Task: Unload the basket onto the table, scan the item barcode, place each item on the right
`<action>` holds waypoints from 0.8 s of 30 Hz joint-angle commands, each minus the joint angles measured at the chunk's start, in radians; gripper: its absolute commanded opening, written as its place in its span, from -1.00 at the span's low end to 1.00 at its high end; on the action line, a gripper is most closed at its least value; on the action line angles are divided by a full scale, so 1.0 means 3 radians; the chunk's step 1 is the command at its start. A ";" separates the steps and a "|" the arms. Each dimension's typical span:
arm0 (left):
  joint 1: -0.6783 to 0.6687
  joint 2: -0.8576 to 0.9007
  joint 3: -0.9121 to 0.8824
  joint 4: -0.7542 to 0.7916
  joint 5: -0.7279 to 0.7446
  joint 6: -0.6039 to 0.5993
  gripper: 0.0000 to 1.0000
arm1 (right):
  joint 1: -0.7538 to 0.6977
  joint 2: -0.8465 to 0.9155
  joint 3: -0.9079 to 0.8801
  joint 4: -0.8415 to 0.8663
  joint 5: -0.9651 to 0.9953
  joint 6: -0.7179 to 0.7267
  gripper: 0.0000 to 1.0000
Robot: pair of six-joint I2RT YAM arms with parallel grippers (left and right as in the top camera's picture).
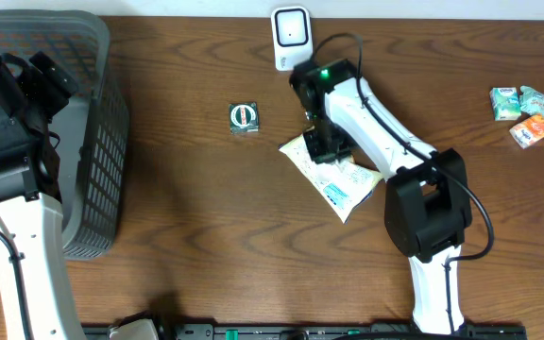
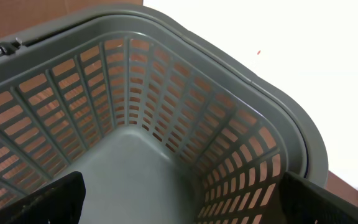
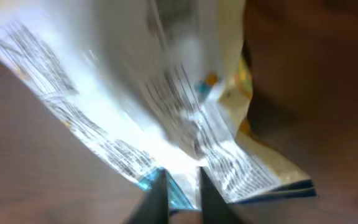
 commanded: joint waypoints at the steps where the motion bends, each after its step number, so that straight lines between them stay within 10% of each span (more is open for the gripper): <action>1: 0.0015 0.0006 0.0052 0.0000 -0.0009 0.0033 0.96 | 0.0000 -0.0009 0.0036 0.0032 0.0018 -0.0020 -0.65; 24: 0.0014 0.0006 0.0052 0.0000 -0.0009 0.0033 0.96 | -0.0031 -0.0010 -0.0369 0.1531 -0.0481 0.0045 -0.70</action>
